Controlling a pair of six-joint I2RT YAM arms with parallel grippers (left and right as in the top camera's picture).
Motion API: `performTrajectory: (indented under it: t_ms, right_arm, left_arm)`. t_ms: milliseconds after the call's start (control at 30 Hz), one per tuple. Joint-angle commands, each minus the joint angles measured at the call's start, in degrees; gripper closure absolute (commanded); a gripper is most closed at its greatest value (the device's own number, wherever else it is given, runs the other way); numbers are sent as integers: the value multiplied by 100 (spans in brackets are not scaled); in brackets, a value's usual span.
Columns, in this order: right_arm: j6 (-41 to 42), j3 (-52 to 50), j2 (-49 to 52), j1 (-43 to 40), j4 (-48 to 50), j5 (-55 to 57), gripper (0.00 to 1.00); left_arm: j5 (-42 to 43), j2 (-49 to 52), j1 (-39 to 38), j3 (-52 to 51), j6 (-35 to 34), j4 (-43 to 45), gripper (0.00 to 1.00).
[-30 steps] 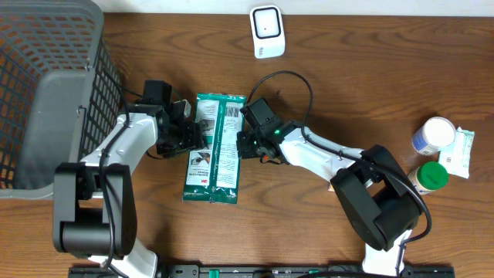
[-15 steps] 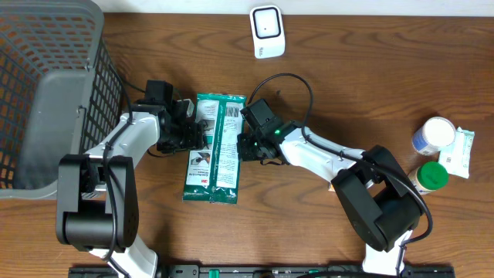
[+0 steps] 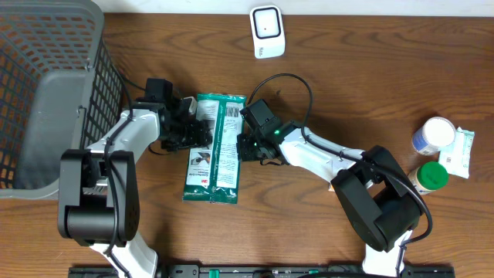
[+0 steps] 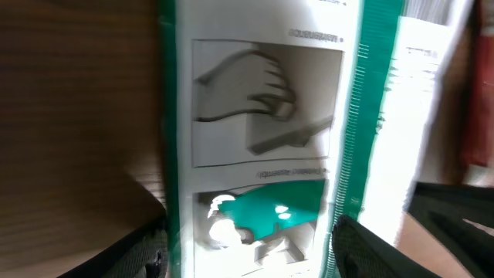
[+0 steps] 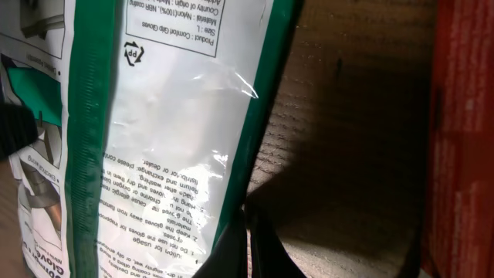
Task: Scan the item barcode
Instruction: 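Grasp the glove pack's right edge with the right gripper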
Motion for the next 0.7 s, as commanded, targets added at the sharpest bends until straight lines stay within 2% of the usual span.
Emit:
performTrajectory:
  t_ms: [0,367,533,667]
  right_arm:
    - [55,9,-109,33,-2,59,99]
    - [-52,2,-109,33,114,-55,99]
    - [-369,0,-109,33,435,-778,99]
    - [-378,0,-109,33,439,-885,99]
  left_arm:
    - [568,376,-24,-192,83,-136,31]
    - [595,376,-31,-192,144,-450,31]
    - [732,376,-31,-192,146,-442,36]
    - [715,378,-52,-192,149,-367,36]
